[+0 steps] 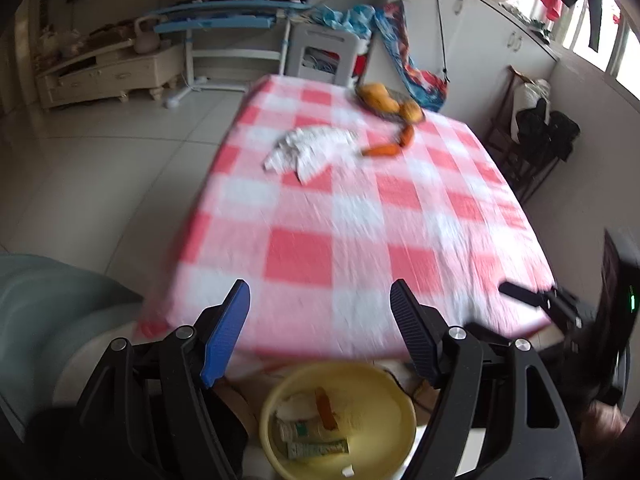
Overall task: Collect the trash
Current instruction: 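Grasp the white crumpled tissue on the tablecloth with the left tool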
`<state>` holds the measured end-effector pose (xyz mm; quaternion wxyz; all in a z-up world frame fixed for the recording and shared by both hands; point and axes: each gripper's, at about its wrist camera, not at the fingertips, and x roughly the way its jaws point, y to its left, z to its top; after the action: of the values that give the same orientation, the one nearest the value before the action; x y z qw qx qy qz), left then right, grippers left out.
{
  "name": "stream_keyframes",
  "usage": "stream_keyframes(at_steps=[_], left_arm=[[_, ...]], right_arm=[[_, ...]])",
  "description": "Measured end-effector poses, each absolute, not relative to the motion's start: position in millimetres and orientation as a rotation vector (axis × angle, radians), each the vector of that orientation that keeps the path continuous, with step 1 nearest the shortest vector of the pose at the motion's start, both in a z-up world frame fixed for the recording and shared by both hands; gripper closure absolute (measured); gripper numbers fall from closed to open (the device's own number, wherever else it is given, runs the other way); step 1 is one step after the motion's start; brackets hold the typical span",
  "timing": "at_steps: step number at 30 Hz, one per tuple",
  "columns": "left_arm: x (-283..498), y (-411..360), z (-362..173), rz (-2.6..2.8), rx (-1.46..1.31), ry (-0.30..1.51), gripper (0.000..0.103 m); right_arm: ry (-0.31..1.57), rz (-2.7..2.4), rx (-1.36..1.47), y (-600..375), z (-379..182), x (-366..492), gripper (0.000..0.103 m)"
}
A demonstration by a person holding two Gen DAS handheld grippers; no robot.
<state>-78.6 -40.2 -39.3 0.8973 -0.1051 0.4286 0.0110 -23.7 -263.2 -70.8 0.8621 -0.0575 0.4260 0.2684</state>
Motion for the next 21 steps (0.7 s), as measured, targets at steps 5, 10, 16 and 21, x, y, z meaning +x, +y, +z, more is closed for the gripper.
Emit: stream_keyframes(at_steps=[5,10,16,21], left_arm=[[-28.5,-19.8,-28.8,0.055,-0.247,0.880,0.033],[42.4,-7.3,-31.7,0.094,-0.229,0.912,0.035],[125.5,-7.6,-58.0,0.121,-0.135,0.981,0.046],[171.4,-19.0,-83.2,0.090,-0.048,1.017,0.048]], right_arm=[[0.883,0.581,-0.092,-262.0,-67.9,-22.2,0.027],[0.881,0.587,-0.070,-267.4,-65.7,-19.3,0.026],[0.903,0.594,-0.017,-273.9,-67.0,-13.6,0.025],[0.919,0.608,-0.011,-273.3,-69.4,-12.5,0.024]])
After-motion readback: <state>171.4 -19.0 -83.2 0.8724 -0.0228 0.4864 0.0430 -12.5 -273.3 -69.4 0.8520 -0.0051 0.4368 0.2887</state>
